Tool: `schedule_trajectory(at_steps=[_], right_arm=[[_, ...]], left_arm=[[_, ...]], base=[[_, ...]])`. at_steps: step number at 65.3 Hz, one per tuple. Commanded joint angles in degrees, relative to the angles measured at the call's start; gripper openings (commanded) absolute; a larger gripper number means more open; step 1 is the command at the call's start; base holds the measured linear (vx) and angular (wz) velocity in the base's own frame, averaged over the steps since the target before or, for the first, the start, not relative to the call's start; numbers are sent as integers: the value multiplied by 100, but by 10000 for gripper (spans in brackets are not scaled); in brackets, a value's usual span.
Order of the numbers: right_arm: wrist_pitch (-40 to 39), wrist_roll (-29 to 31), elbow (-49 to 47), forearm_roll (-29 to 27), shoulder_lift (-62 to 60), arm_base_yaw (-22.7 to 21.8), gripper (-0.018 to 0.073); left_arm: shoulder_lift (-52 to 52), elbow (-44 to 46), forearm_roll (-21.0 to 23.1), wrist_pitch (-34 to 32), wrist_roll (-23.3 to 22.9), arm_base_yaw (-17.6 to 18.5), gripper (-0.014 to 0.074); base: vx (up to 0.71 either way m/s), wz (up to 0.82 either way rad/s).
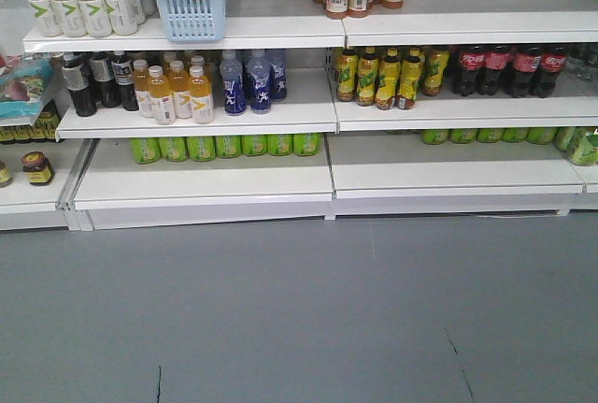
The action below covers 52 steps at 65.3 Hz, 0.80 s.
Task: Place coke in basket with both arms
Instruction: 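Drive the base toward the shelf holding the light-blue basket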
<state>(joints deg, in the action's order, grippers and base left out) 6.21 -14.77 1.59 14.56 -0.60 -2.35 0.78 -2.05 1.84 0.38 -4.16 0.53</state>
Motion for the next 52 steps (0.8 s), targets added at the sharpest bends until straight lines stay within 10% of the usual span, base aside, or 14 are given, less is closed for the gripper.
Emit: schedule_trajectory(at_steps=[1,52], right_arm=[[-384,30,45,25,-73,-40,-5],[-390,30,45,25,-73,-40,-5]], left_arm=[[76,193,1,-413,-27,-7,-6],[76,193,1,-413,-27,-7,-6]], base=[[0,0],[0,0]])
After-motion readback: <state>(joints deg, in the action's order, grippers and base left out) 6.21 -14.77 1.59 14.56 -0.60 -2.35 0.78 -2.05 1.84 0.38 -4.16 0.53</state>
